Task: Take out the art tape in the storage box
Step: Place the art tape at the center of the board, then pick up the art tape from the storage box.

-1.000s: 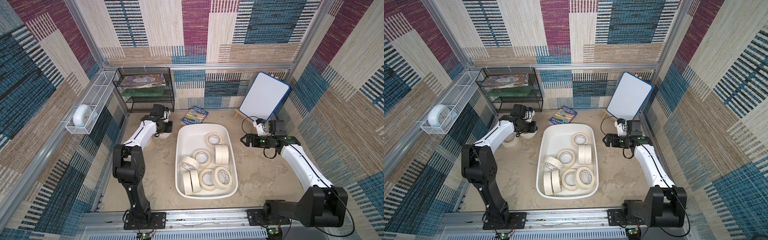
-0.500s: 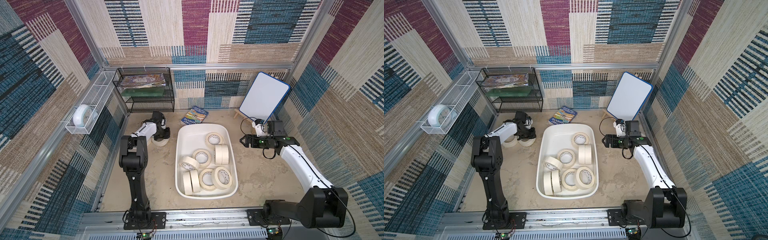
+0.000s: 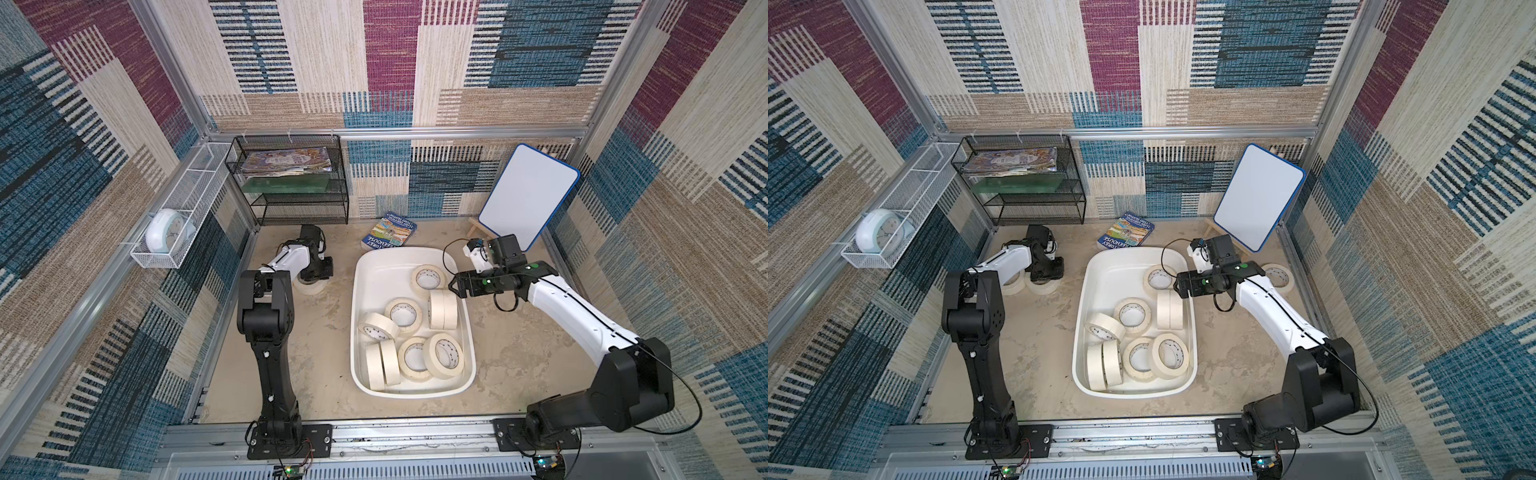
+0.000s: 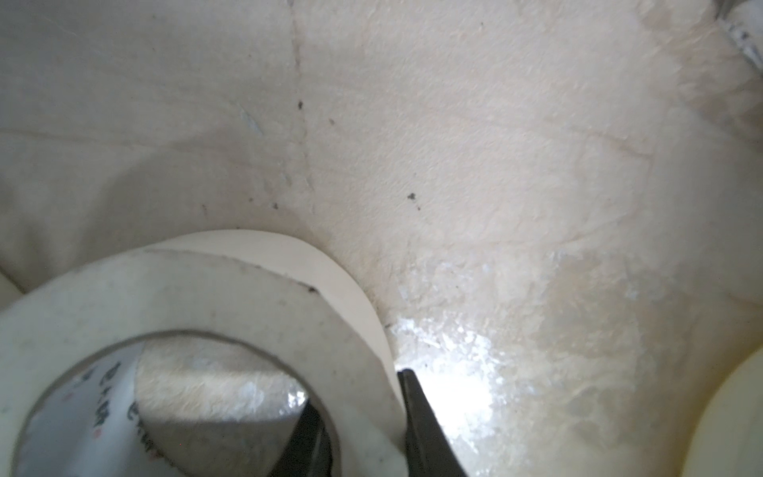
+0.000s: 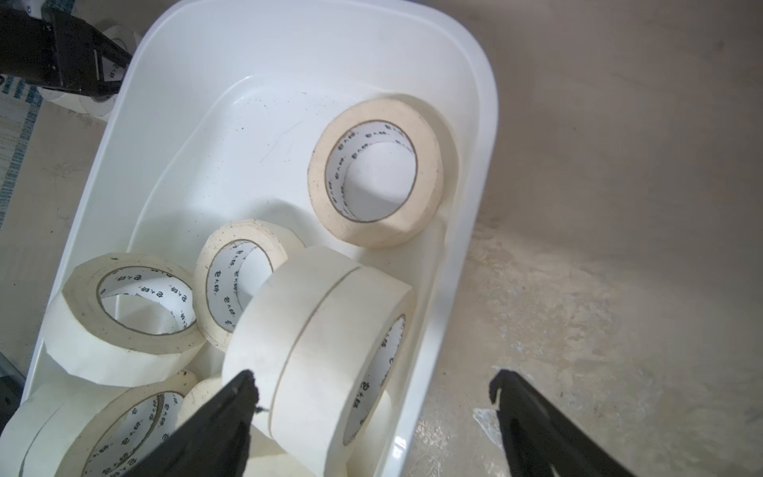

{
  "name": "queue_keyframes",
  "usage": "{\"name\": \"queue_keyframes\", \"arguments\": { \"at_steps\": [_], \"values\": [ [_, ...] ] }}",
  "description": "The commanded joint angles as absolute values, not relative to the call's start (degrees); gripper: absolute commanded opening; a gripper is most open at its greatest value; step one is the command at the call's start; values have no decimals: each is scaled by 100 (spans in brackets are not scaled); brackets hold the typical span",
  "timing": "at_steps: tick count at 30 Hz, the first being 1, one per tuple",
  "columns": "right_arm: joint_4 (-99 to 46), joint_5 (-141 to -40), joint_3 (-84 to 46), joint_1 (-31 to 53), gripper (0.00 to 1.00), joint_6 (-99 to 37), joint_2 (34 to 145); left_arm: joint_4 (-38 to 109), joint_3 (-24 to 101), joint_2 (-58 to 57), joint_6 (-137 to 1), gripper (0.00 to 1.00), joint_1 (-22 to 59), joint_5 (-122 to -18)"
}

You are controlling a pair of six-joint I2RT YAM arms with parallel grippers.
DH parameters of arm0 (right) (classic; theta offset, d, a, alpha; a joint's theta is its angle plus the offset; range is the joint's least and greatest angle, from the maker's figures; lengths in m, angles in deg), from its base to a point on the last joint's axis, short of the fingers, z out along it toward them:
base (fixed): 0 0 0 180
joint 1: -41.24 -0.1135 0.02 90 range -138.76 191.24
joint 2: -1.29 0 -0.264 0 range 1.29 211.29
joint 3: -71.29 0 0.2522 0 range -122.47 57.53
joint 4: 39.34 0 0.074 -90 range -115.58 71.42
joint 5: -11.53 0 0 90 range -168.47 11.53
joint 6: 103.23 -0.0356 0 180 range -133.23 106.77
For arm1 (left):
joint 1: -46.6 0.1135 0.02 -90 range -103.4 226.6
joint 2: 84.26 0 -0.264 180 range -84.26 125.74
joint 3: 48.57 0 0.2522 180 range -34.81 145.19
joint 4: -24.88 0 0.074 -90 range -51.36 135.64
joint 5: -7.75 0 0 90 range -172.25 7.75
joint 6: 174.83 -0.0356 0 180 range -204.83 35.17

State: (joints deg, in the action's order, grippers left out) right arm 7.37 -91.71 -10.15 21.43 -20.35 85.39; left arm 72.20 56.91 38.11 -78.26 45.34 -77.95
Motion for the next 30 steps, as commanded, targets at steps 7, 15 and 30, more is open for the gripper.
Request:
{"name": "queue_keyframes", "arguments": {
  "at_steps": [7, 15, 30],
  "values": [
    [1224, -8409, -2547, 1282, 91, -2066, 9885, 7550, 5731, 3460, -8018, 68, 4537, -7663],
    [1944, -8078, -4060, 885, 77, -2101, 11501, 7801, 5206, 1973, -8131, 79, 4271, -7734],
    [2430, -7963, -5496, 765, 66, -2241, 13291, 7954, 3638, -606, -7707, 92, 2331, -9461]
  ]
}}
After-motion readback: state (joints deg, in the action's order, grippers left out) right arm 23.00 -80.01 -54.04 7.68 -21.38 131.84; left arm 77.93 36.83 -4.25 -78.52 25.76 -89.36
